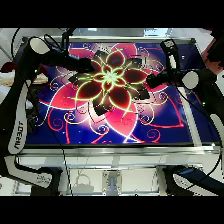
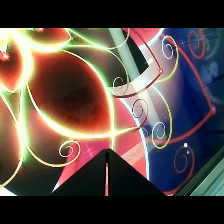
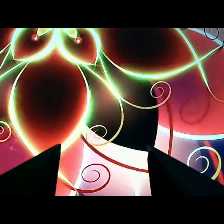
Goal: Fold the shirts.
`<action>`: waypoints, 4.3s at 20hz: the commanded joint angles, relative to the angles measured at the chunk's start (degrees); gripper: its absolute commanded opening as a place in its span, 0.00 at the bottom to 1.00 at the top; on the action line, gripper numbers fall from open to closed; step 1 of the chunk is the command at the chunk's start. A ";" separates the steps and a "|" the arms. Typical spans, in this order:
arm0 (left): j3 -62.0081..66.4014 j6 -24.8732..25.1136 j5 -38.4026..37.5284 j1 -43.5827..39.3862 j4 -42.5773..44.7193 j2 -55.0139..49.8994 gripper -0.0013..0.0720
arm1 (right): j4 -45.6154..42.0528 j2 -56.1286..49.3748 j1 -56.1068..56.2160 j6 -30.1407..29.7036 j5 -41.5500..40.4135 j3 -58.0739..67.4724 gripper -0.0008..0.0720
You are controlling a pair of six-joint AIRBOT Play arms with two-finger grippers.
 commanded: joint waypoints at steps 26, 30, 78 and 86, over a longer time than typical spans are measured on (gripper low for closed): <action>0.04 -12.33 7.17 2.93 76.72 -0.22 0.73 | 2.99 -0.02 0.04 0.04 -5.60 0.00 0.83; 0.04 -25.77 7.30 16.24 74.23 -0.63 0.73 | 3.13 -0.02 0.04 0.09 -4.07 0.00 0.83; -1.40 -7.63 -12.31 -5.46 19.96 4.07 0.92 | -18.45 11.41 0.04 1.09 14.60 4.87 0.83; -7.17 -16.09 -9.57 -6.56 17.05 -6.47 0.93 | -20.24 9.25 -2.84 5.44 -1.31 -10.62 0.83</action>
